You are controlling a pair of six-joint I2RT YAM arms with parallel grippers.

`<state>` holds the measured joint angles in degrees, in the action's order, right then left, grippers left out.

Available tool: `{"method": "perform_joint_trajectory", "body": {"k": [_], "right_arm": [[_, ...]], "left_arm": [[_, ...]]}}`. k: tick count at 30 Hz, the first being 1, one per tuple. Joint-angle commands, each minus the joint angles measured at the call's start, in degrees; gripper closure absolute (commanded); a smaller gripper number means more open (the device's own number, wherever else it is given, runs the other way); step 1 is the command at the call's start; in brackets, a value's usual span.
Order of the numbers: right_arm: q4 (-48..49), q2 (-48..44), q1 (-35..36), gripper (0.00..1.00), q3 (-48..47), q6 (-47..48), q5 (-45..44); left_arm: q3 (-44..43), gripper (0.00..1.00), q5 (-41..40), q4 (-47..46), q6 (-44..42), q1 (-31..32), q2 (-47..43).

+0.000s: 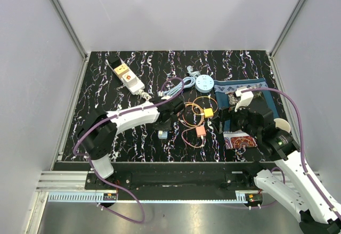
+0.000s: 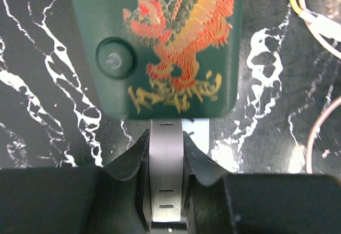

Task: Insert the plug
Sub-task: Insert the plug into the socket.

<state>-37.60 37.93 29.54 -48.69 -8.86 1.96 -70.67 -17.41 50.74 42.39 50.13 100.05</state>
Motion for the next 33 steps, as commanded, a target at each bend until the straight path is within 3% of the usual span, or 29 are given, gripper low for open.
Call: {"method": "perform_joint_trajectory", "body": {"k": [1, 17, 18, 19, 23, 30, 33], "right_arm": [[1.04, 0.12, 0.69, 0.01, -0.88, 1.04, -1.08], [1.31, 0.39, 0.87, 0.01, -0.80, 1.22, -0.81], [1.31, 0.47, 0.87, 0.01, -0.71, 1.30, -0.38], [1.39, 0.65, 0.87, 0.01, -0.80, 1.04, -0.20], [1.39, 0.74, 0.87, 0.01, -0.97, 1.04, -0.02], [1.39, 0.65, 0.87, 0.01, -0.88, 1.04, 0.24], [1.39, 0.48, 0.87, 0.02, -0.80, 1.04, 0.42]], "left_arm": [[5.02, 1.00, 4.93, -4.77, 2.96, 0.67, 3.84], [6.69, 0.98, 1.15, -4.43, 5.33, 0.67, 1.29], [6.34, 0.92, 0.89, -4.34, 5.42, 0.67, 0.85], [5.64, 0.79, 0.19, -4.33, 5.59, 0.67, -0.11], [3.45, 0.49, -2.45, -3.37, 6.39, 0.67, -3.10], [1.07, 0.21, -2.90, -3.45, 7.00, 0.67, -5.83], [0.89, 0.18, -2.10, -3.54, 7.18, 0.76, -5.39]]}}
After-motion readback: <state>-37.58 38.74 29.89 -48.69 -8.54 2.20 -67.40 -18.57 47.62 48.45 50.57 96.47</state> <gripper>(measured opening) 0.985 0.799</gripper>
